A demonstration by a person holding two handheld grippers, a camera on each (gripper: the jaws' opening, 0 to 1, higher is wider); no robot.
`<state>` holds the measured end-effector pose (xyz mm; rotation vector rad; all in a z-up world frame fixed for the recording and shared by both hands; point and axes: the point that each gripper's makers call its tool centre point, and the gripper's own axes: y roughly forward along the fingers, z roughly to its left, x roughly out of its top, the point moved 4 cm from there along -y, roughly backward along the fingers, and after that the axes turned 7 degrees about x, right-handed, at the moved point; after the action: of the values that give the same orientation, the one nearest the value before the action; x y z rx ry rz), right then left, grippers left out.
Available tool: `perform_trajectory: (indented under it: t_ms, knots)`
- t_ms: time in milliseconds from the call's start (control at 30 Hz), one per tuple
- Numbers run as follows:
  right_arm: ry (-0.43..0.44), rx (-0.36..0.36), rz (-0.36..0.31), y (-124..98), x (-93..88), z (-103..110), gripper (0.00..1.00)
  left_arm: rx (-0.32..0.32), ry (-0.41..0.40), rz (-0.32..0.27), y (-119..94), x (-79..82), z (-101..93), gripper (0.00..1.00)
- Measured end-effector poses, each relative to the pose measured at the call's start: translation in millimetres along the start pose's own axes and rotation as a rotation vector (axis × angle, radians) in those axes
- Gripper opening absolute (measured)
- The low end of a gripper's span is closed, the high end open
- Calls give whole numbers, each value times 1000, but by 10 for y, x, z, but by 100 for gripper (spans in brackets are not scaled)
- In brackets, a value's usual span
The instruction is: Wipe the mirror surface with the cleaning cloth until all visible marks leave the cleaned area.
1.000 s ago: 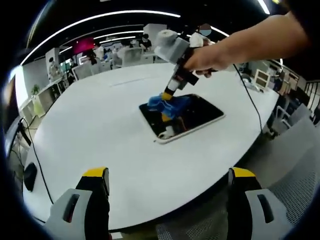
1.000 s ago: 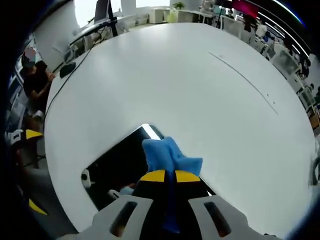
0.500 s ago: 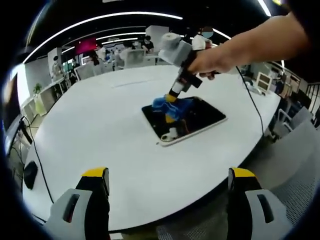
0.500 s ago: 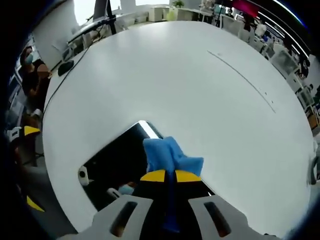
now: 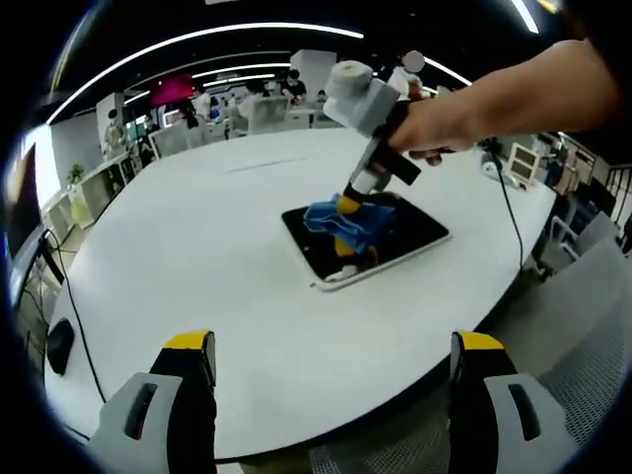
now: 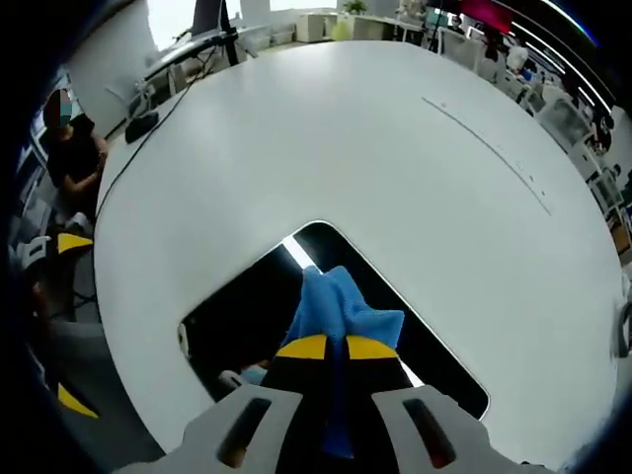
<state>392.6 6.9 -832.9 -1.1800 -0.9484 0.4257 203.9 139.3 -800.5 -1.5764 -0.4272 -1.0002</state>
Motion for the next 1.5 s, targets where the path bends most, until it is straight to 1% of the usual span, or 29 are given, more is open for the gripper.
perform_trajectory:
  t_ms: [200, 367, 500, 667, 733, 767, 833, 900, 967, 1000, 1167, 1300, 1500]
  knots:
    - [7, 4, 8, -6, -38, 60, 0, -8, 11, 5, 12, 0, -22, 99]
    - [4, 8, 14, 7, -60, 113, 0, -7, 3, -1, 10, 8, -19, 99]
    - [-8, 14, 25, 2, -99, 203, 0, -11, 0, -2, 15, 15, -23, 99]
    - [-2, 34, 32, 17, -115, 256, 0, -13, -5, -8, 23, 28, -20, 99]
    - [11, 42, 34, 0, -148, 311, 0, -12, -7, -10, 27, 37, -20, 99]
    - [5, 44, 36, -8, -170, 358, 0, -13, -7, -12, 27, 43, -23, 99]
    - [-5, 52, 39, 1, -174, 380, 0, -16, -20, -25, 28, 60, -29, 99]
    - [-7, 63, 46, -33, -217, 449, 0, -14, -20, -25, 31, 58, -24, 99]
    - [-34, 58, 51, -61, -256, 502, 0, -14, -18, -22, 36, 61, -22, 99]
    - [-32, 59, 52, -82, -278, 535, 0, -15, -18, -24, 40, 66, -25, 99]
    - [-16, 79, 65, -124, -334, 596, 0, -19, -11, -21, 52, 80, -35, 99]
    - [-41, 76, 66, -142, -359, 628, 0, -20, -15, -24, 60, 94, -37, 99]
    - [-49, 74, 66, -141, -358, 627, 0, -27, -13, -22, 62, 96, -49, 99]
